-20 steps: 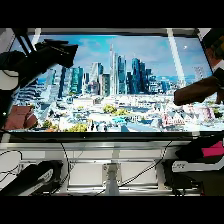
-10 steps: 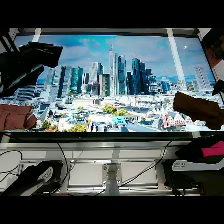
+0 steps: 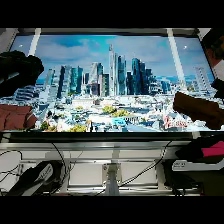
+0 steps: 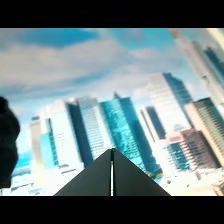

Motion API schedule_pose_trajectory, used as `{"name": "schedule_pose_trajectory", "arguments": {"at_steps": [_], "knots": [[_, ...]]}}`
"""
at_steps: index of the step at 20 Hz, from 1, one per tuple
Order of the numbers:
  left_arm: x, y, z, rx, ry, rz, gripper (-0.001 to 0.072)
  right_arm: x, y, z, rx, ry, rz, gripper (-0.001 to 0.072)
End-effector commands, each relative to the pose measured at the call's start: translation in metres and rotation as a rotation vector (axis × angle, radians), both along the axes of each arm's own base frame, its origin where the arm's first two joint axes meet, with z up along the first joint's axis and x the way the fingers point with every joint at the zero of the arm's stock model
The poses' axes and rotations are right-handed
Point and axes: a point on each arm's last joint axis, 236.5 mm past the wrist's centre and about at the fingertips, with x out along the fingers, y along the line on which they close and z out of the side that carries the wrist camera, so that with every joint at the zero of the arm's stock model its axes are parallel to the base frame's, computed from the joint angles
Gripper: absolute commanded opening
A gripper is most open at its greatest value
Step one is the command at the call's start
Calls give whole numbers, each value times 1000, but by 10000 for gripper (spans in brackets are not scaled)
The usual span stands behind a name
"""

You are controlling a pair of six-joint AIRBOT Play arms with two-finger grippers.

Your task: Fold the clothes and pants, and hang the long-sleeved shirts on hangers.

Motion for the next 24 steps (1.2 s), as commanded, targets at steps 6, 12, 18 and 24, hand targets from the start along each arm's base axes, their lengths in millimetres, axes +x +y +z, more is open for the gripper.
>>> {"name": "schedule_pose_trajectory", "arguments": {"at_steps": [6, 12, 18, 24], "knots": [[-20, 34, -28, 103, 128, 35, 18, 29, 37, 47, 14, -145, 86, 10], [-20, 34, -28, 103, 128, 35, 18, 29, 38, 50, 14, -151, 86, 10], [-20, 34, -28, 103, 128, 35, 18, 29, 38, 50, 14, -151, 86, 10], [-20, 34, -28, 103, 128, 35, 18, 29, 38, 50, 15, -152, 87, 10]]}}
